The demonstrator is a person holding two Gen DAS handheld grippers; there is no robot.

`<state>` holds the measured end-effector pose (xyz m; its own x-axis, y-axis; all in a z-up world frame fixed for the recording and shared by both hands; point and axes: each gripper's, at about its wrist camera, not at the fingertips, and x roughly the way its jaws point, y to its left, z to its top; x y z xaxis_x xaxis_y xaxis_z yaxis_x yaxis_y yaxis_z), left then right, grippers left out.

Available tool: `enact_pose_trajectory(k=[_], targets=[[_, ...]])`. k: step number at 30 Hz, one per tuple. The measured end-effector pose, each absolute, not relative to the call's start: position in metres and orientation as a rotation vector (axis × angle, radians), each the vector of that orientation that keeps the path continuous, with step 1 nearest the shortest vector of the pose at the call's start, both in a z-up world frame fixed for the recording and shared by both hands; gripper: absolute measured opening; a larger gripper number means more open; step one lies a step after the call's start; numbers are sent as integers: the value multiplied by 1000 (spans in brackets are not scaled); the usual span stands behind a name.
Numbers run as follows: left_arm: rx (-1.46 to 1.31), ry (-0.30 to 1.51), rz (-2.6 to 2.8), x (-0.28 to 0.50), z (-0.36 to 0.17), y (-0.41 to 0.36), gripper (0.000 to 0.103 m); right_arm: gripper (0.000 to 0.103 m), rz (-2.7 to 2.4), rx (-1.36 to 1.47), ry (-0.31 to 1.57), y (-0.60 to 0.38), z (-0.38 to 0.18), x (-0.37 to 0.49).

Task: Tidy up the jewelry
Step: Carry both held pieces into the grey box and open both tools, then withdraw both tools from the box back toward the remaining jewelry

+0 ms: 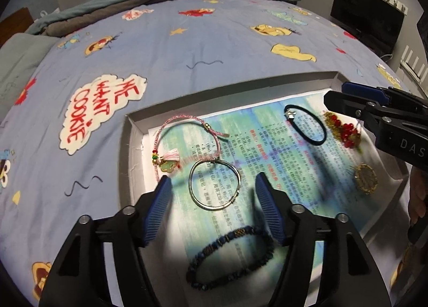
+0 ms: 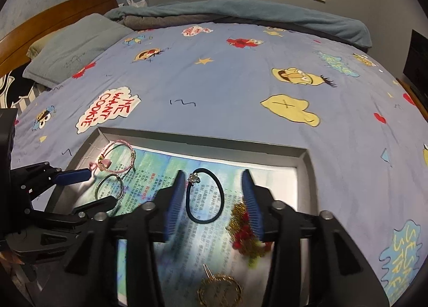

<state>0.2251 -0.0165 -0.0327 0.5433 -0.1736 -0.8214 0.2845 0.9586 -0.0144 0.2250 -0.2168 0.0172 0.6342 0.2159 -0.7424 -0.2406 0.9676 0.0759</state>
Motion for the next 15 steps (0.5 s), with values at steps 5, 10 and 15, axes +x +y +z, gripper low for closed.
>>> enact_pose_trajectory(k=[5, 10, 15], targets=[[99, 900, -254, 207, -15, -9, 79, 69, 244, -4, 817, -227, 28, 211], [67, 878, -229, 196, -5, -2, 88, 83, 231, -6, 791, -232, 40, 198], [62, 876, -221, 183, 0, 0, 88, 89, 215, 0, 770, -238, 50, 183]])
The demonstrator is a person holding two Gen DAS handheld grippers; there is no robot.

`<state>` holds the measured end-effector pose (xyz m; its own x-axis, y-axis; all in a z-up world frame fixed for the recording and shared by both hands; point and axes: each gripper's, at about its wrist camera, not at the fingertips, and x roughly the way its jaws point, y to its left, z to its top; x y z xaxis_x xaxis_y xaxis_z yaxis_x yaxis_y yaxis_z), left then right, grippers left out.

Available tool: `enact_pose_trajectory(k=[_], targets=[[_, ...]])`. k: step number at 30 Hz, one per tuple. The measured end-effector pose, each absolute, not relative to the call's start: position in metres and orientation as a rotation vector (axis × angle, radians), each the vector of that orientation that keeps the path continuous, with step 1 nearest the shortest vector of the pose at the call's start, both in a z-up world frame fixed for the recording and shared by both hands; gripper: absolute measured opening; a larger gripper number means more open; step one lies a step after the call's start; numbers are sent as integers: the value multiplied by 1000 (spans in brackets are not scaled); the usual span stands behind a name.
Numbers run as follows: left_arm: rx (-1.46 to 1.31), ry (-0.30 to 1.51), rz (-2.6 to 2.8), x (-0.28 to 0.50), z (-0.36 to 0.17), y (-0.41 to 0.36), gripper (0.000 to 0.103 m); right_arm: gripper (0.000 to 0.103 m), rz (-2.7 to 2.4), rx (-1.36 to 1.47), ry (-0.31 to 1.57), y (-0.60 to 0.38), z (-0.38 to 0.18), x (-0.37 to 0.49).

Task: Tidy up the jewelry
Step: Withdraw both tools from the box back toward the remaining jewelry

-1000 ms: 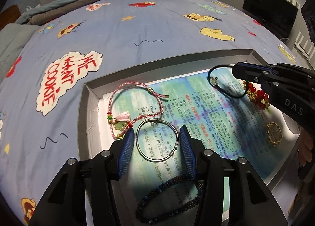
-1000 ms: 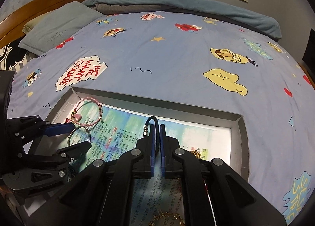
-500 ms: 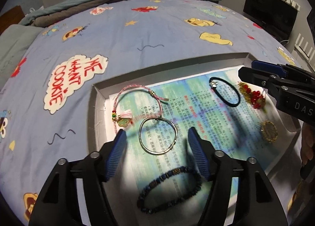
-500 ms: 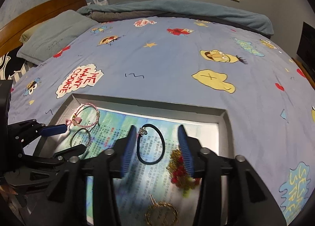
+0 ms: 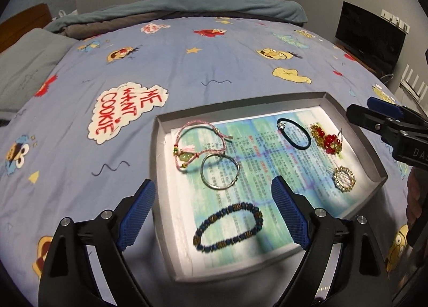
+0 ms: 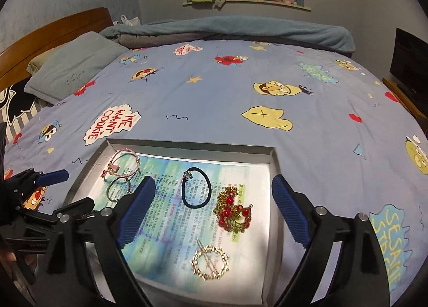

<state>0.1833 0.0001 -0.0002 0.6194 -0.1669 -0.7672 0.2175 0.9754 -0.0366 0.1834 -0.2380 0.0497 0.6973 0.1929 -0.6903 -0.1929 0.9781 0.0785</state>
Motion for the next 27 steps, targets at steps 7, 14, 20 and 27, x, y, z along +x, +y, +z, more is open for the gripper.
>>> enact_pose_trajectory(k=[7, 14, 20, 27], targets=[[76, 832, -222, 161, 16, 0, 89, 93, 205, 7, 766, -244, 54, 165], [47, 808, -214, 141, 28, 11, 91, 97, 182, 2, 744, -253, 62, 137], [48, 806, -195, 126, 32, 17, 91, 97, 162, -16, 729, -256, 68, 119], [51, 776, -201, 97, 42, 22, 92, 97, 143, -15, 722, -261, 72, 98]])
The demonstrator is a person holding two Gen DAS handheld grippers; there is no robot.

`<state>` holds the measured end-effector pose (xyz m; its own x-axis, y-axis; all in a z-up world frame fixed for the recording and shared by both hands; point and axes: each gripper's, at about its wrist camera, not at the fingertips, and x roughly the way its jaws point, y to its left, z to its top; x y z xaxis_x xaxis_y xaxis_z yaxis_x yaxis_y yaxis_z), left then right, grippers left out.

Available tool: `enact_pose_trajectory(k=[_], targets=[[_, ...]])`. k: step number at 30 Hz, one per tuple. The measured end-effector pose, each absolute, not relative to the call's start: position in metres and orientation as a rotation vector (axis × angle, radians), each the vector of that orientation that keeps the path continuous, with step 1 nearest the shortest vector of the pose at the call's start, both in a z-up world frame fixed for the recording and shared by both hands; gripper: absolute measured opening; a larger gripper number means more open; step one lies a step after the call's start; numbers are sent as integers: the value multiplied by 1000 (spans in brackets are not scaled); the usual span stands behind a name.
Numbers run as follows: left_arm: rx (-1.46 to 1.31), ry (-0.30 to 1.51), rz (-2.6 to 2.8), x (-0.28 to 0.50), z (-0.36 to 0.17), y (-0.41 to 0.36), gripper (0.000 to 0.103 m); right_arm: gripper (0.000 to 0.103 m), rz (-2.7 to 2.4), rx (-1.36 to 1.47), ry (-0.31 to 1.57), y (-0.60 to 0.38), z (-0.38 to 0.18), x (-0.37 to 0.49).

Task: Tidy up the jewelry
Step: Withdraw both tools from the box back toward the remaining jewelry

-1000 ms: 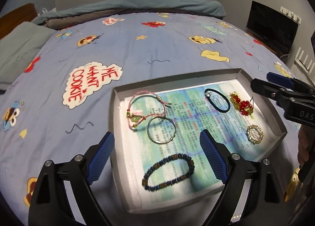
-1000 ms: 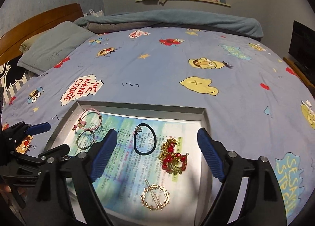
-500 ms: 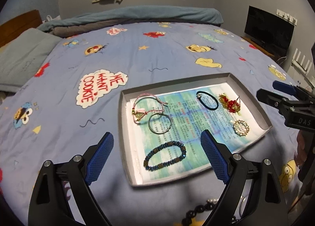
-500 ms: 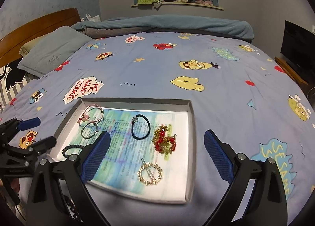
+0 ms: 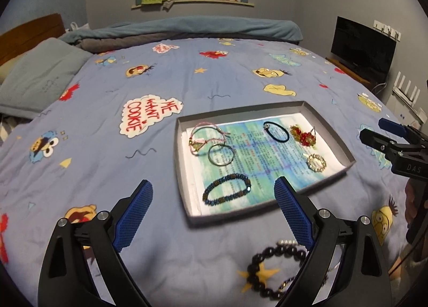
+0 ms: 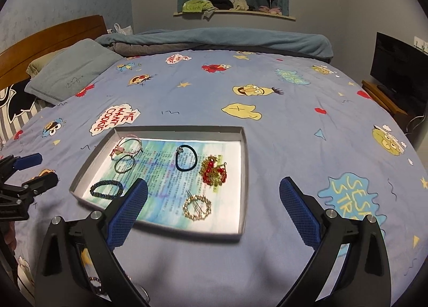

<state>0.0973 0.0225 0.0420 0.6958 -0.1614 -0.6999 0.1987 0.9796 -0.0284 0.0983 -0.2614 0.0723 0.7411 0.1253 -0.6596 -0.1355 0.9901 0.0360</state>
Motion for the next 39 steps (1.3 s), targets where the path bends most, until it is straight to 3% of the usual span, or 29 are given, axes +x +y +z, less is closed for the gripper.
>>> enact_pose_trajectory(k=[27, 39], targets=[[29, 794, -199, 33, 23, 48, 92, 97, 155, -70, 722, -264, 59, 22], [82, 839, -247, 11, -19, 41, 92, 97, 210, -86, 757, -254, 29, 4]])
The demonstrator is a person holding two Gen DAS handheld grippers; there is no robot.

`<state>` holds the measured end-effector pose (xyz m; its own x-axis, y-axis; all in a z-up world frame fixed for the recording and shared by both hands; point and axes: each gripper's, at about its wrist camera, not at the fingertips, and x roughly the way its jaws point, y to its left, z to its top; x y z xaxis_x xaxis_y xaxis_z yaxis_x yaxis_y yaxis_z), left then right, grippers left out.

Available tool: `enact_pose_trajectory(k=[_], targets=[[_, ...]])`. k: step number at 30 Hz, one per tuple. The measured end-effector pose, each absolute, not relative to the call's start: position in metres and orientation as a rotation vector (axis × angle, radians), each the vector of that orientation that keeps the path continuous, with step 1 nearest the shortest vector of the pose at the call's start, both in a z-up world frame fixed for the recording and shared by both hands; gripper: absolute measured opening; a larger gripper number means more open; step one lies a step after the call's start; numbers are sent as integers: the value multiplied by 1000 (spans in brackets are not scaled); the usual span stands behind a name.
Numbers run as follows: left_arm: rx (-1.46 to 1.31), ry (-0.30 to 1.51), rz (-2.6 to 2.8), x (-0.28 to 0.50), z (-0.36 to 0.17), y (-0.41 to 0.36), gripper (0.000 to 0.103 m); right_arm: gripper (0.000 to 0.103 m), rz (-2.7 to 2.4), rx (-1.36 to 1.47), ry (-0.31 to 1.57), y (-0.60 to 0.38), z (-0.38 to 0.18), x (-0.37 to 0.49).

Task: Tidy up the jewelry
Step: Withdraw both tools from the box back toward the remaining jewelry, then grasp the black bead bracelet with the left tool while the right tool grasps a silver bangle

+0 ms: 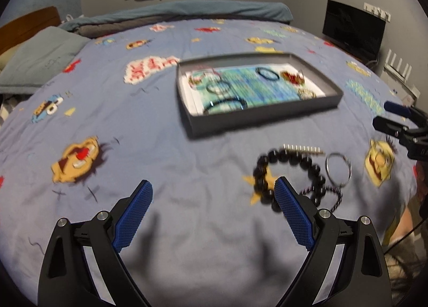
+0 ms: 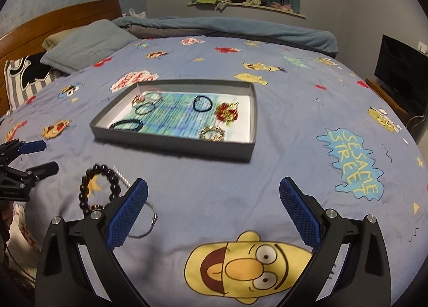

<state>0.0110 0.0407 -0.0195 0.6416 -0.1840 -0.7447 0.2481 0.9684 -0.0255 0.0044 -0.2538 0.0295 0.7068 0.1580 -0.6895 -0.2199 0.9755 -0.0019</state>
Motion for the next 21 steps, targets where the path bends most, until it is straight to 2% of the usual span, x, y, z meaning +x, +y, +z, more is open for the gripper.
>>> enact_pose_trajectory(k=[12, 17, 19, 21], targets=[[96, 852, -328, 17, -39, 9, 89, 97, 293, -120, 792, -231, 2, -9], [105, 871, -343, 20, -44, 5, 77, 96, 338, -129, 798, -222, -6, -14], [103, 878, -348, 22, -45, 4, 66, 93, 352, -133, 799, -218, -9, -16], [101, 881, -364, 22, -45, 3, 60, 88, 361, -141, 795, -214, -12, -17]])
